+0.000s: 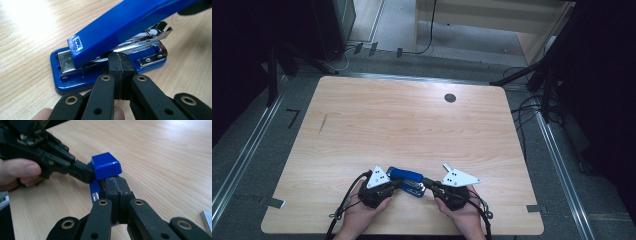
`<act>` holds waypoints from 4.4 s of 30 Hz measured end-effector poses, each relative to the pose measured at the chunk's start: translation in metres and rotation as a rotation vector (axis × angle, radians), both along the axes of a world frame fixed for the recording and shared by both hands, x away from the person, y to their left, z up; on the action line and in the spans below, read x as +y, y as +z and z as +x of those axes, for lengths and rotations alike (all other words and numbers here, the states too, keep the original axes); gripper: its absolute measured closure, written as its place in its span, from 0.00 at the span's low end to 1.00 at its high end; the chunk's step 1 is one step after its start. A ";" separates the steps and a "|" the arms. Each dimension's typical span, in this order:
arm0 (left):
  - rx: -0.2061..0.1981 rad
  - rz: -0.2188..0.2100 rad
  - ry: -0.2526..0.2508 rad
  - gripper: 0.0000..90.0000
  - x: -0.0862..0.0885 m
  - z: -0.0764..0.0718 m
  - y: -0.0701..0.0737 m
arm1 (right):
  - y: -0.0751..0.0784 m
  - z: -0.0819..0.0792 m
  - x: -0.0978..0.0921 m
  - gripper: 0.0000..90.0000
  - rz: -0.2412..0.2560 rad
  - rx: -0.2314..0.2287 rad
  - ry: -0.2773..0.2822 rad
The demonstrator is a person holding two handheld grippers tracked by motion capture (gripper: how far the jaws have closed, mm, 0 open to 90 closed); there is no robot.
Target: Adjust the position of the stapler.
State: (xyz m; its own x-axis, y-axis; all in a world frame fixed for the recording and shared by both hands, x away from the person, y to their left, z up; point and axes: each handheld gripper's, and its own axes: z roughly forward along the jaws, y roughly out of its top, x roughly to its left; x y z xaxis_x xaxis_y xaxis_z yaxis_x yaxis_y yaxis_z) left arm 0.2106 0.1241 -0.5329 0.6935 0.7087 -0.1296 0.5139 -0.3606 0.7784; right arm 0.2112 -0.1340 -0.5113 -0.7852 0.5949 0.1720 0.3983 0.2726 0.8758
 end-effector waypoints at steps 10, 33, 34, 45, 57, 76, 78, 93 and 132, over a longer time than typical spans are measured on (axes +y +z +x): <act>-0.002 0.004 -0.001 1.00 0.000 0.000 0.000 | 0.013 0.000 0.008 1.00 0.023 -0.039 0.010; -0.014 0.013 -0.002 1.00 -0.002 -0.001 0.000 | 0.034 0.010 0.027 1.00 0.041 -0.078 0.039; -0.015 0.015 -0.003 1.00 -0.002 -0.001 0.000 | 0.034 0.010 0.027 1.00 0.039 -0.079 0.041; -0.028 0.025 -0.007 1.00 -0.003 -0.002 0.000 | 0.041 0.015 0.037 1.00 0.033 -0.092 0.053; -0.028 0.024 -0.007 1.00 -0.003 -0.002 0.000 | 0.047 0.020 0.049 1.00 0.029 -0.105 0.069; -0.039 0.033 -0.005 1.00 -0.004 -0.003 0.000 | 0.051 0.028 0.064 1.00 0.037 -0.119 0.085; -0.039 0.033 -0.005 1.00 -0.004 -0.003 0.000 | 0.051 0.030 0.065 1.00 0.037 -0.120 0.088; -0.037 0.032 -0.008 1.00 -0.004 -0.003 0.000 | 0.049 0.036 0.078 1.00 0.028 -0.115 0.109; -0.042 0.038 -0.011 1.00 -0.005 -0.003 0.000 | 0.028 0.051 0.097 1.00 -0.003 -0.060 0.141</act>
